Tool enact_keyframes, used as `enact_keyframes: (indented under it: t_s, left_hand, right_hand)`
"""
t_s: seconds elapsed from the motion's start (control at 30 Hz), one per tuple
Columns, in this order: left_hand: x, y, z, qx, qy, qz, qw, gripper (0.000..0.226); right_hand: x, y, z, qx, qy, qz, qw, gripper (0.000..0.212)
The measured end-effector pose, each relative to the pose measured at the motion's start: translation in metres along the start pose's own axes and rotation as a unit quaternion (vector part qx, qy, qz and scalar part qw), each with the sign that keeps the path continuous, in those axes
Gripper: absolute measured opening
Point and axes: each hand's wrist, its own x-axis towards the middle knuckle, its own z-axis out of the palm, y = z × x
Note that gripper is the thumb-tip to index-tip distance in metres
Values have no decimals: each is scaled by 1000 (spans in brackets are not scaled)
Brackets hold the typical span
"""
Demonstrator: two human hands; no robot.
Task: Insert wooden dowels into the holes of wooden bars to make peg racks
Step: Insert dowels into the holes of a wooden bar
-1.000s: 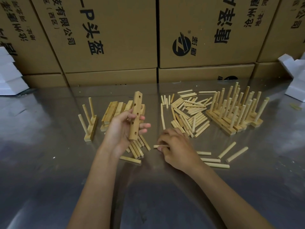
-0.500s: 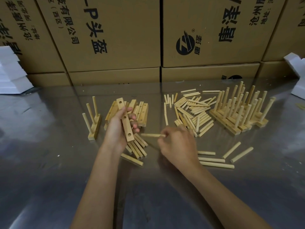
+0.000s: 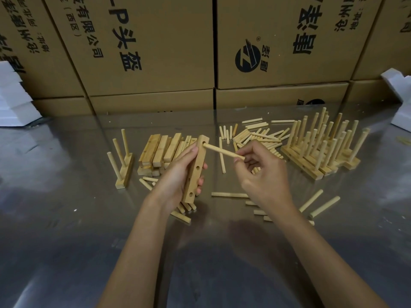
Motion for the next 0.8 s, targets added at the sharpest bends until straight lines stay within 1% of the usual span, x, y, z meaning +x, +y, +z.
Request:
enact_keyframes:
  t_s: [0.1, 0.2, 0.27, 0.47, 0.63, 0.7, 0.8]
  left_hand:
    - [-2, 1, 0, 28, -4, 17, 999, 33]
    - [-4, 2, 0, 64, 12, 36, 997, 25]
    - [-4, 1, 0, 63, 16, 42, 997, 23]
    - [-2, -4, 0, 65, 11, 34, 997, 25]
    - [-2, -11, 3, 83, 24, 32, 996, 26]
    - [-1, -12, 5, 86, 35, 37, 995, 26]
    - [-1, -13, 6, 102, 44, 45, 993, 27]
  right_hand:
    - [2, 1, -2, -12, 9, -13, 1000, 13]
    - [3, 1, -4, -37, 18, -38, 998, 12]
    - [5, 2, -6, -49, 19, -48, 997, 13]
    - [4, 5, -6, -63, 6, -27, 998, 12]
    - [-2, 7, 0, -67, 7, -14, 998, 11]
    - [-4, 10, 3, -49, 21, 9, 999, 13]
    - [-6, 14, 7, 8, 46, 59, 997, 14]
